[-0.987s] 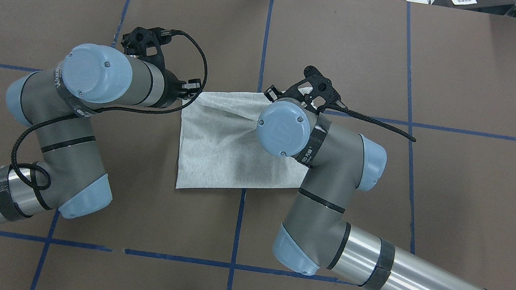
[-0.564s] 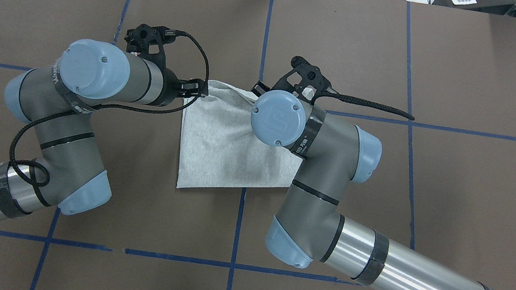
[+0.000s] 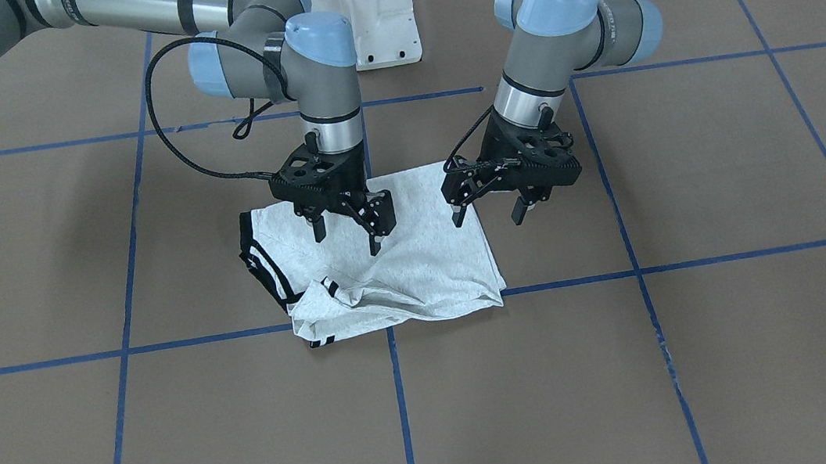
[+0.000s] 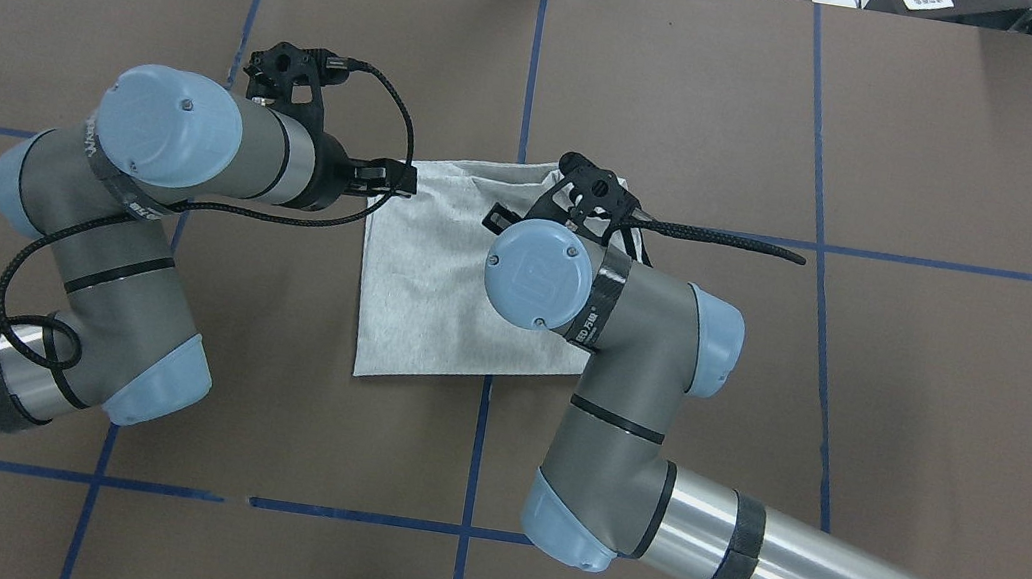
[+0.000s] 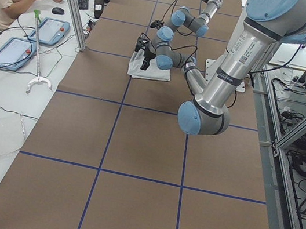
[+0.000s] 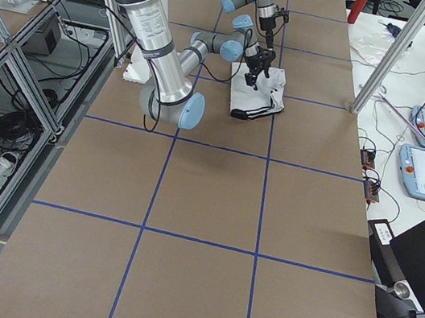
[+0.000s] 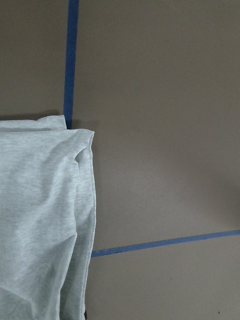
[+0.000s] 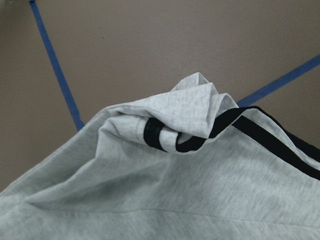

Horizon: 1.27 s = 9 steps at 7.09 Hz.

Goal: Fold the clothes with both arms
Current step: 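Lay the corners down on the far edge and open both grippers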

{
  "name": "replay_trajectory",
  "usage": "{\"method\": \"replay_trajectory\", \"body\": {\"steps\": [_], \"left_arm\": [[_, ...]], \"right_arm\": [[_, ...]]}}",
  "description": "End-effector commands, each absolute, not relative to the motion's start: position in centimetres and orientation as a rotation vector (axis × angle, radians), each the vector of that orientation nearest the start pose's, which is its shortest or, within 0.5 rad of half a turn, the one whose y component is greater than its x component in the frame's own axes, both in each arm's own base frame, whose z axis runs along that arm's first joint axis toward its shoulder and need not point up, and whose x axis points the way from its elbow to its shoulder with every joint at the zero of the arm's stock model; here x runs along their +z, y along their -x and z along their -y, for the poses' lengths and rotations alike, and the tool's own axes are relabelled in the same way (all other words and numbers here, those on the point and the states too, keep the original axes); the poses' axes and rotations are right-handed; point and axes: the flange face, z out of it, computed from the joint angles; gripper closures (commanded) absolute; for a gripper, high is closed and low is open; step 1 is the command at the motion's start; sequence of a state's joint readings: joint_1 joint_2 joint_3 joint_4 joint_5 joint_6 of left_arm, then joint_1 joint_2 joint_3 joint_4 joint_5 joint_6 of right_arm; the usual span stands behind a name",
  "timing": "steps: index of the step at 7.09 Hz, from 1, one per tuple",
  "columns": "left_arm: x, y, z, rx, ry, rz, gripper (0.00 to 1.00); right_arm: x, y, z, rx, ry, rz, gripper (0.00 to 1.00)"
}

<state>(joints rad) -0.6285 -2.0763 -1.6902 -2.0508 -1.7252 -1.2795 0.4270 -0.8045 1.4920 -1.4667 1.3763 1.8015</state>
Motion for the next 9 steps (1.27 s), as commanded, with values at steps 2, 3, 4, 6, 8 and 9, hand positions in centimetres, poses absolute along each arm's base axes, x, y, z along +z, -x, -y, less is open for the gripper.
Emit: {"method": "replay_trajectory", "body": {"steps": [2,3,4,6,8,9], "left_arm": [[26.1,-46.1,48.1,-0.221,-0.363,-1.052,0.0],[26.0,-46.1,48.1,-0.22,-0.364,-1.053,0.0],[25.9,-46.0,48.0,-0.22,-0.366,-1.056,0.0],[25.7,-45.0,47.3,-0.217,-0.37,-1.067,0.0],[25.1,-44.6,47.0,-0.211,-0.376,-1.08,0.0],[25.0,-44.5,46.7,-0.198,-0.36,-1.085,0.0]], "right_arm": [[25.4,59.3,49.6,0.656,-0.331,0.671,0.0],[27.2,58.3,53.1,0.641,-0.351,0.608,0.0],[28.0,58.0,56.9,0.638,-0.36,0.545,0.0],[32.9,56.6,62.2,0.665,-0.37,0.475,0.0],[31.1,53.8,64.0,0.573,-0.322,0.527,0.0],[29.2,52.5,63.7,0.444,-0.284,0.59,0.0]]}}
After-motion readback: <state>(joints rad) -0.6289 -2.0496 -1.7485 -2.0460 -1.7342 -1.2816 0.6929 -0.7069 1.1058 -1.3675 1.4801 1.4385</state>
